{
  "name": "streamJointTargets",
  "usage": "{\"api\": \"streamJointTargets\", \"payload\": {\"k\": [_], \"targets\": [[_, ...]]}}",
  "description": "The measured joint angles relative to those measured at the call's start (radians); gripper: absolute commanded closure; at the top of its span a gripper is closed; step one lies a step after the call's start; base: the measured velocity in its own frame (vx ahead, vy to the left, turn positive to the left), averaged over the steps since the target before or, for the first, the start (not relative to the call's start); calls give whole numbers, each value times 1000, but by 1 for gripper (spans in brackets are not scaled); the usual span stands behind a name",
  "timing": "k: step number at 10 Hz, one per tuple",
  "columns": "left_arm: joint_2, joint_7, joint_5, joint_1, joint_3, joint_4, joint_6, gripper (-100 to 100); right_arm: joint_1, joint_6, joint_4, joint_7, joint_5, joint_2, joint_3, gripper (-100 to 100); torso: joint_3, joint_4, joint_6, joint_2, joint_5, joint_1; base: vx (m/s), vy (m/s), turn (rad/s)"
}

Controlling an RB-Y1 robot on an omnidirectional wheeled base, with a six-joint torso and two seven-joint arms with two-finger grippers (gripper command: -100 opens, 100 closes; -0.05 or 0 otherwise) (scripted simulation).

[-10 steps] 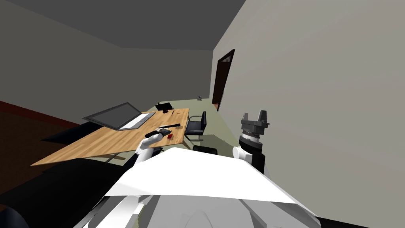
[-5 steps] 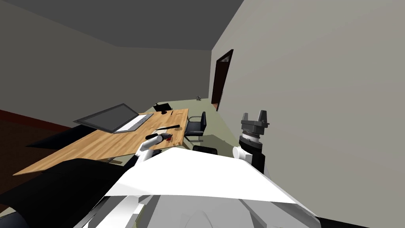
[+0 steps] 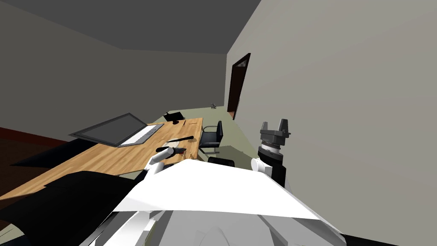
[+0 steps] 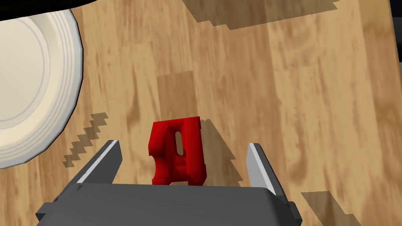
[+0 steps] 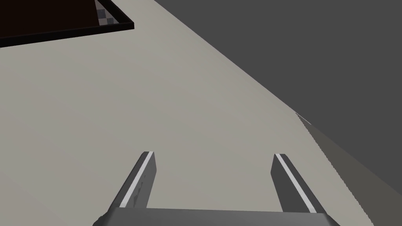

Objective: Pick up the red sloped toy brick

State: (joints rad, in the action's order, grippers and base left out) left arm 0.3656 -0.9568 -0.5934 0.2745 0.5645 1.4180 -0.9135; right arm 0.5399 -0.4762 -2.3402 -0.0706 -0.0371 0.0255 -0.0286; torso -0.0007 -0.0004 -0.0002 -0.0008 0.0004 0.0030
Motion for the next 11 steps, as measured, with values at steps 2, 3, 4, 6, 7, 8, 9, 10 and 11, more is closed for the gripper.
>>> {"api": "streamJointTargets", "payload": {"k": [2,3,4,6,7,8,9,10,11], "targets": [[7,-19,-22,-3,8,-38,-34,-100,0,0,0,0,0,0,0,0,0,0,0,0,0,0,18,58,-27],[4,-31,-31,4,11,-45,-53,-100,0,0,0,0,0,0,0,0,0,0,0,0,0,2,10,36,-7],[4,-34,-32,5,12,-45,-58,0,0,0,0,0,0,0,0,0,0,0,0,0,0,0,1,6,0],[-6,-32,-19,-8,4,-62,-46,-100,0,0,0,0,0,0,0,0,0,0,0,1,0,0,4,60,62],[-19,-30,-3,-22,-5,-80,-28,-100,0,0,0,0,0,0,0,0,0,0,0,0,0,2,10,69,34],[-32,-31,14,-34,-14,-92,-12,-100,0,0,0,0,0,0,0,0,0,0,0,0,0,2,5,27,-1],[-33,-32,16,-35,-15,-94,-9,100,0,0,0,0,0,0,0,0,0,0,0,1,0,-1,1,6,-1],[-33,-32,16,-35,-15,-94,-10,100,0,0,0,0,0,0,0,0,1,0,0,1,0,-2,0,0,0],[-33,-33,15,-35,-14,-93,-9,100,0,0,0,0,0,0,0,0,0,0,0,1,0,-2,0,0,0]]}}
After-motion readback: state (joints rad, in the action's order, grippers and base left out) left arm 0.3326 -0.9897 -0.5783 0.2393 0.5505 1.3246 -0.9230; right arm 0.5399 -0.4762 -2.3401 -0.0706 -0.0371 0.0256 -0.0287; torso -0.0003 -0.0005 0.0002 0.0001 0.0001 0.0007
